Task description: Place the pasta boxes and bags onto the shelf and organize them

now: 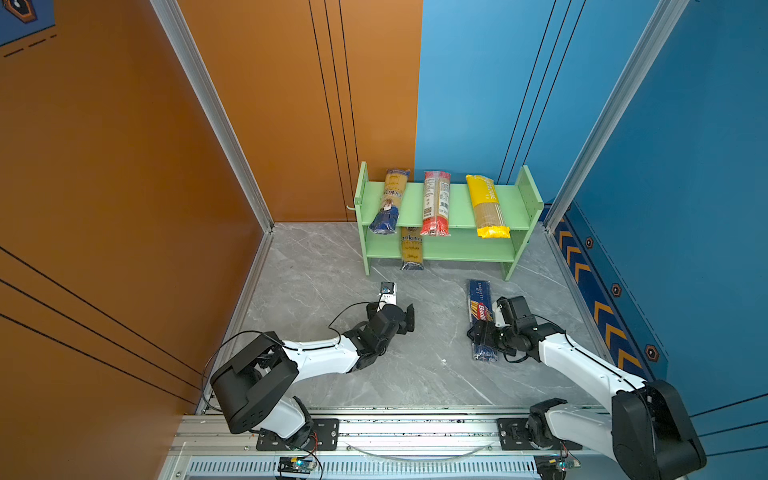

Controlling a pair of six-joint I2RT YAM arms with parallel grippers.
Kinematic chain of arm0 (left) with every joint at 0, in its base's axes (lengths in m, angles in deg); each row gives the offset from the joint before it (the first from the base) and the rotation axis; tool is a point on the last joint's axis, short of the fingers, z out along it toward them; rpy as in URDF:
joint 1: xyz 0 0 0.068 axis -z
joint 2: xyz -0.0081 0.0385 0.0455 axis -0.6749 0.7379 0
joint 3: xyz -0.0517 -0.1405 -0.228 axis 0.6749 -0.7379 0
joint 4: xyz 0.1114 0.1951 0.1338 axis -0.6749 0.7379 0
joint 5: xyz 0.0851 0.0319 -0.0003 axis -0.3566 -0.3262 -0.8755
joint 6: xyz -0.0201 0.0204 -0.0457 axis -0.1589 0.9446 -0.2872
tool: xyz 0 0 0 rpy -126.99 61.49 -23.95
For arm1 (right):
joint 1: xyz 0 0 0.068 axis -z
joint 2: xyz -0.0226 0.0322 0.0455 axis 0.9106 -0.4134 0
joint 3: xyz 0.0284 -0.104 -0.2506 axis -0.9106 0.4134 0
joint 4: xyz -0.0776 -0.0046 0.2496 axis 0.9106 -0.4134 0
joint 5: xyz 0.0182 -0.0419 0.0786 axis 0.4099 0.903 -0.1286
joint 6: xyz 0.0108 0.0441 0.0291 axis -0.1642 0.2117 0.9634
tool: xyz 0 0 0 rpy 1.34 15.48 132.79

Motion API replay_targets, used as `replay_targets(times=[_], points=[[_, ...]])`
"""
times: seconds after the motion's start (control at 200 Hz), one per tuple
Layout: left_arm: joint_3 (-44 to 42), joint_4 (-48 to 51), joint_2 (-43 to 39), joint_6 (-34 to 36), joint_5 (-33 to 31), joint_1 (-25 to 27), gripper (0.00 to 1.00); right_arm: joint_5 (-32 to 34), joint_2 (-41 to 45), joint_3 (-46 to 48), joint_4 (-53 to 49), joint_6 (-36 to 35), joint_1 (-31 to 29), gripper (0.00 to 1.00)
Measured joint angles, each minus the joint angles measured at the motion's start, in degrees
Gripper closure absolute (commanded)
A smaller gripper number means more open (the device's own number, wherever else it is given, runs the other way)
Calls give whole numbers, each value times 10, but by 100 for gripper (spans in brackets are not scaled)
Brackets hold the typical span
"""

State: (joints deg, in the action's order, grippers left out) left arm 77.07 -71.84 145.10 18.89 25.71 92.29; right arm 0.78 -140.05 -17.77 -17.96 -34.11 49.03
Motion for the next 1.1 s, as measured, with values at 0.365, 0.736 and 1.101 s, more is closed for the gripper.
replay_targets(times=[0.365, 0.736, 1.101], points=[[-9, 0, -1, 0, 0, 0, 2, -2, -47, -27, 19, 11, -37, 14], [-16, 0, -12, 2, -2, 0, 0, -3, -106, -64, 45, 17, -71, 14], [-19, 0, -13, 17, 26, -4, 2, -3, -132, -86, 57, 23, -89, 13]])
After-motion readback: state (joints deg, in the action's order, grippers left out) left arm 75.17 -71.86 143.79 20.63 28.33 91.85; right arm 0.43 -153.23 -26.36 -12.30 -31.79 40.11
